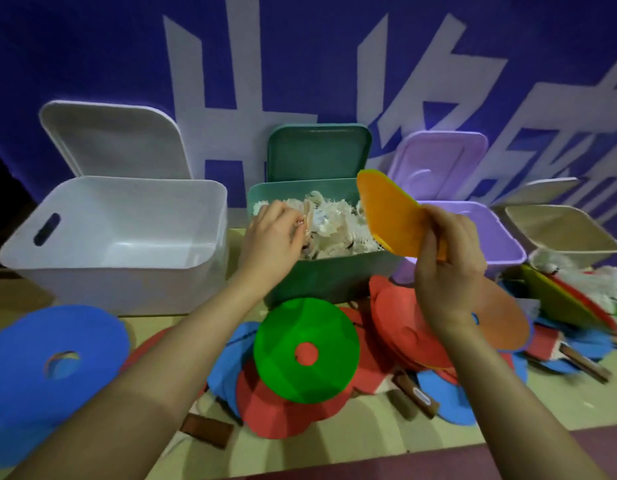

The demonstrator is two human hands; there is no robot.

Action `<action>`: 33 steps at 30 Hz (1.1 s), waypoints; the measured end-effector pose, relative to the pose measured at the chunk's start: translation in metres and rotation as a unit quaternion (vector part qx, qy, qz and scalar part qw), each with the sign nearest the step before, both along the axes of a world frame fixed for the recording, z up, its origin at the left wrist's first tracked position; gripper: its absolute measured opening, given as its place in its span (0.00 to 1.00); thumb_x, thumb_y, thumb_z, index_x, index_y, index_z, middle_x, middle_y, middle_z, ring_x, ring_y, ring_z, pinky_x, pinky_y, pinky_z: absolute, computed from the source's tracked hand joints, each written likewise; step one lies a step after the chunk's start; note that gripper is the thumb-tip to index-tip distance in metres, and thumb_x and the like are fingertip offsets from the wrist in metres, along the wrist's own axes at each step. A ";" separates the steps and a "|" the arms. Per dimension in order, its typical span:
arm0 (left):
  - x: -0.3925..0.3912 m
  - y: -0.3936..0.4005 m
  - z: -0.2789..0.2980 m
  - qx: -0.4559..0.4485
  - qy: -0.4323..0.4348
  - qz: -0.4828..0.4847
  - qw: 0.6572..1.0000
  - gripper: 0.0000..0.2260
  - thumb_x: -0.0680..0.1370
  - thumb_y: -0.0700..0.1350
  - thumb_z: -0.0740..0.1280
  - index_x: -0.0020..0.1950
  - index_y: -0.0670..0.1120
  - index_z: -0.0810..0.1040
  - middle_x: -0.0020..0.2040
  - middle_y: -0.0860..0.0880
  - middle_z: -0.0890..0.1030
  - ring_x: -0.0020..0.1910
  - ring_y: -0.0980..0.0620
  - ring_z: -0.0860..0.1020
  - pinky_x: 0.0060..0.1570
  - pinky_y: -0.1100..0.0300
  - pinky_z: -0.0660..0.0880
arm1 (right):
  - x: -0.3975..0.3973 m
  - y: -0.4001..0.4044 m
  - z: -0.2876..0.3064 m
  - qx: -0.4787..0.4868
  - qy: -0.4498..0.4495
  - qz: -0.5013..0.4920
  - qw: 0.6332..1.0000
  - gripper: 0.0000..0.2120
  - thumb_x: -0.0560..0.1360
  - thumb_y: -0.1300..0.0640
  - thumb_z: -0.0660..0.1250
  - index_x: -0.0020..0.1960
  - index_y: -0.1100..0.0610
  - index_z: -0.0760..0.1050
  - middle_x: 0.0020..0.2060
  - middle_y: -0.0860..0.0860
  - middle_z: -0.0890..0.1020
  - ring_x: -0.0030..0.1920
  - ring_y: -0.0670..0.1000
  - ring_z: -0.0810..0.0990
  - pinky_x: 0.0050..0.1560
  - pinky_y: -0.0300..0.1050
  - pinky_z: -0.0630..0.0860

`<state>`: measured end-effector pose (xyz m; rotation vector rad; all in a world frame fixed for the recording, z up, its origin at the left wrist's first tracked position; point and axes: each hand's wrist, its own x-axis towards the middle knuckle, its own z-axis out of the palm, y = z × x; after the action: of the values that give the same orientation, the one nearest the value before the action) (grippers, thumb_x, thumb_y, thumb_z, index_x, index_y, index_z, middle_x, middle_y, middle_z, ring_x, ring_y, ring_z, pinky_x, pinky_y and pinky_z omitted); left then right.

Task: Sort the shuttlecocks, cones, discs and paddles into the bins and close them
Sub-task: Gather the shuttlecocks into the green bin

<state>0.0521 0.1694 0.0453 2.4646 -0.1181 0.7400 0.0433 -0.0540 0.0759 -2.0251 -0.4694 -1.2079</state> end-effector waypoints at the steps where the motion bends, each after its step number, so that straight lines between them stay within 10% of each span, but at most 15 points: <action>1: 0.006 -0.003 -0.006 0.001 0.017 0.005 1.000 0.05 0.77 0.41 0.64 0.49 0.41 0.78 0.48 0.47 0.74 0.48 0.50 0.72 0.48 0.55 0.71 | 0.007 -0.008 -0.002 -0.003 0.002 0.002 1.000 0.11 0.77 0.66 0.57 0.51 0.70 0.77 0.43 0.63 0.80 0.46 0.56 0.74 0.50 0.41 0.68; 8: 0.032 -0.006 -0.046 0.111 0.193 0.027 0.975 0.21 0.82 0.50 0.55 0.72 0.43 0.64 0.71 0.44 0.69 0.70 0.46 0.66 0.69 0.50 0.59 | 0.044 -0.018 -0.029 -0.044 0.023 0.031 0.998 0.11 0.75 0.67 0.58 0.51 0.66 0.78 0.44 0.60 0.81 0.46 0.55 0.74 0.47 0.50 0.70; 17: 0.056 -0.014 -0.042 0.170 0.253 0.035 0.952 0.24 0.82 0.54 0.45 0.76 0.47 0.55 0.77 0.48 0.53 0.75 0.51 0.52 0.73 0.52 0.43 | 0.072 -0.025 -0.037 -0.069 0.022 0.047 0.996 0.12 0.72 0.73 0.62 0.51 0.65 0.78 0.44 0.58 0.82 0.46 0.54 0.74 0.47 0.46 0.66; 27: 0.098 -0.135 0.044 -0.109 0.095 -0.055 0.988 0.23 0.79 0.57 0.50 0.69 0.48 0.69 0.67 0.46 0.73 0.65 0.48 0.70 0.65 0.57 0.65 | 0.114 -0.098 -0.010 -0.104 -0.061 0.063 0.991 0.15 0.69 0.78 0.63 0.49 0.64 0.80 0.43 0.55 0.82 0.45 0.50 0.75 0.48 0.51 0.64; 33: 0.148 -0.232 0.018 -0.247 0.054 -0.020 0.967 0.08 0.75 0.41 0.68 0.50 0.37 0.82 0.54 0.45 0.80 0.51 0.52 0.77 0.54 0.65 0.70 | 0.170 -0.191 -0.035 -0.112 -0.029 0.101 0.988 0.12 0.74 0.67 0.67 0.49 0.52 0.79 0.43 0.55 0.80 0.46 0.53 0.75 0.46 0.51 0.64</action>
<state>0.2003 -0.0622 0.0638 2.0127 0.0534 0.5369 0.2133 -0.2450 0.0406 -2.0731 -0.8500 -1.1332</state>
